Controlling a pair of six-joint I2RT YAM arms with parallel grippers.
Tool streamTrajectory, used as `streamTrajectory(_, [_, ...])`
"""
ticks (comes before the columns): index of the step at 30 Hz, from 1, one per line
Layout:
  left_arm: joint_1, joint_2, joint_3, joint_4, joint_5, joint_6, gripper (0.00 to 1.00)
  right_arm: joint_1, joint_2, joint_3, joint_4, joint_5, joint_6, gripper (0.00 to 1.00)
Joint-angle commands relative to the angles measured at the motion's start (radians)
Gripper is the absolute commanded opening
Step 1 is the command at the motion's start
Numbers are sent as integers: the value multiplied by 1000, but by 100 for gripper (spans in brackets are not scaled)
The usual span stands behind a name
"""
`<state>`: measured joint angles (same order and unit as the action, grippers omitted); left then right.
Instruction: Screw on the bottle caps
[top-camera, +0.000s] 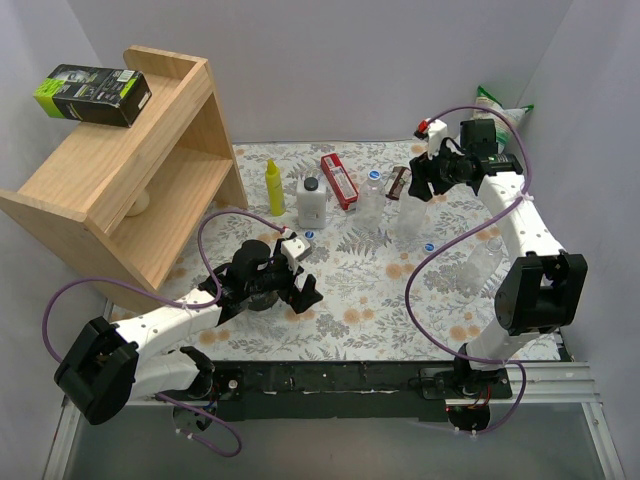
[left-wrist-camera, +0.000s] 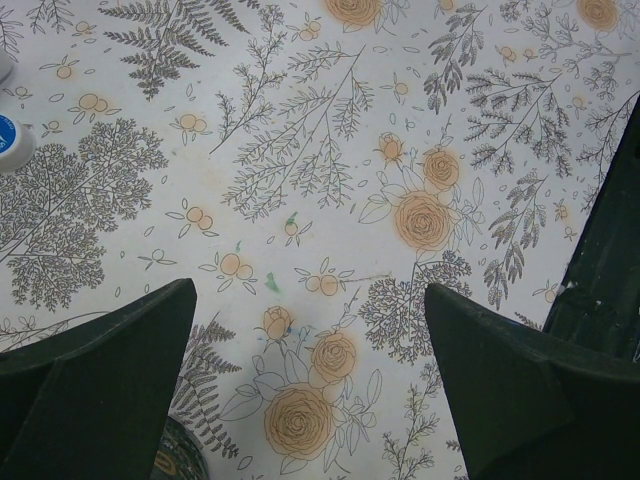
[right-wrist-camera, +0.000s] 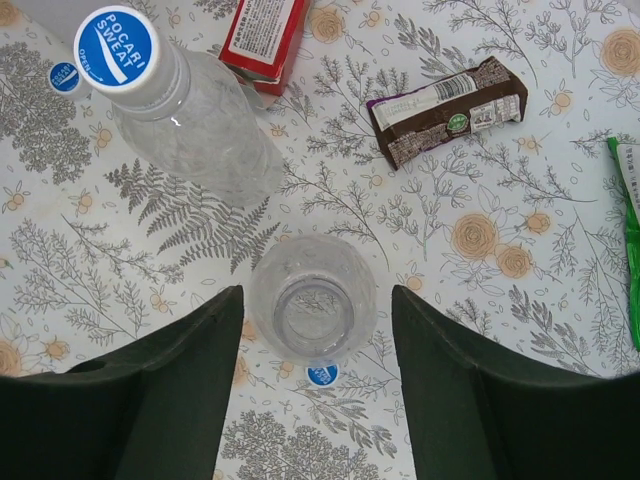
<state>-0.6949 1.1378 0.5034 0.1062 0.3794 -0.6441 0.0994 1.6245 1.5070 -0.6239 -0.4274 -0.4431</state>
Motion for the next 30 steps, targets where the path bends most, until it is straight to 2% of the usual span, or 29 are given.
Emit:
streamTrajectory(1, [0, -16, -8, 13, 15, -2, 98, -1, 9, 10, 56, -42, -2, 65])
streamTrajectory(4, [0, -13, -8, 13, 16, -3, 98, 0, 31, 22, 59, -50, -2, 58])
streamTrajectory(8, [0, -10, -8, 18, 19, -2, 98, 0, 37, 9, 55, -63, -5, 41])
streamTrajectory(14, [0, -12, -9, 29, 38, 70, 98, 0, -61, -42, -6, -105, -31, 26])
streamTrajectory(18, [-14, -7, -17, 84, 78, 155, 98, 13, -204, -89, -117, -227, -55, 24])
streamTrajectory(21, [-25, 33, -8, 173, 131, 182, 98, 75, -290, -126, -180, -309, -86, 23])
streamTrajectory(25, [-37, 166, 72, 277, 219, 117, 98, 247, -368, -169, -159, -347, -43, 23])
streamTrajectory(28, [-55, 232, 101, 404, 245, 41, 98, 308, -377, -162, -160, -352, -39, 22])
streamTrajectory(30, [-67, 255, 125, 431, 239, 29, 98, 312, -368, -149, -166, -349, -40, 22])
